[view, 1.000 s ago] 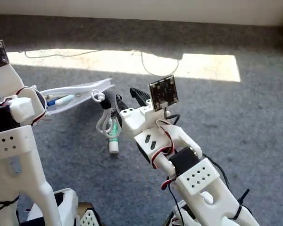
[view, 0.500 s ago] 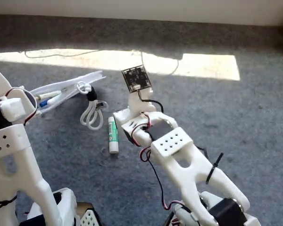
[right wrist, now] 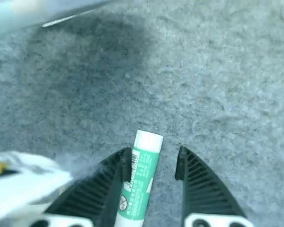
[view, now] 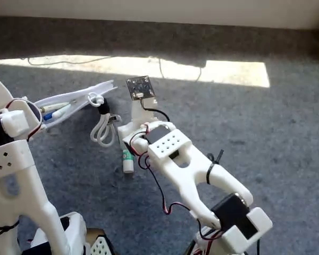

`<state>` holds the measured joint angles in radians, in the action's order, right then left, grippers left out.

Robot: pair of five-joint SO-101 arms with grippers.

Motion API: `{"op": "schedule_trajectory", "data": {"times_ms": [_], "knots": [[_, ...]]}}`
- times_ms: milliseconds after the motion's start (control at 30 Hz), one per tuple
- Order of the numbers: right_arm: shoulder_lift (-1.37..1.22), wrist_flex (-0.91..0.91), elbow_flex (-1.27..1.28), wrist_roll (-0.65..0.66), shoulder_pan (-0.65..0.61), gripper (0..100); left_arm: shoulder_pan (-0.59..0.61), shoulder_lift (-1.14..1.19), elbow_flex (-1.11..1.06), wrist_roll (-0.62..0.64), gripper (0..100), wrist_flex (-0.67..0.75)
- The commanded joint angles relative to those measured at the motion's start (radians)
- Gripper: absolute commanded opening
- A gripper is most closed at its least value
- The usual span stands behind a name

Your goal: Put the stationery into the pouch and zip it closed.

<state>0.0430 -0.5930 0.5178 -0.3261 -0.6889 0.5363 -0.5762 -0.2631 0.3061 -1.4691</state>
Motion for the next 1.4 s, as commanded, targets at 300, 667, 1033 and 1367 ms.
{"op": "schedule_trajectory", "data": {"times_ms": [300,667,1033,1367], "knots": [[-0.165,-0.002,-0.156,-0.028,-0.054,14.5,0.019,-0.005,0.027,0.012,1,0.029],[-0.254,-0.004,-0.18,0.091,-0.002,9.3,0.019,-0.005,0.027,0.012,1,0.028],[-0.245,-0.143,-0.213,0.203,0.076,0.7,0.019,-0.005,0.027,0.012,1,0.028],[-0.051,-0.231,-0.236,0.206,0.2,0.7,-0.079,-0.005,0.022,0.009,1,0.021]]}}
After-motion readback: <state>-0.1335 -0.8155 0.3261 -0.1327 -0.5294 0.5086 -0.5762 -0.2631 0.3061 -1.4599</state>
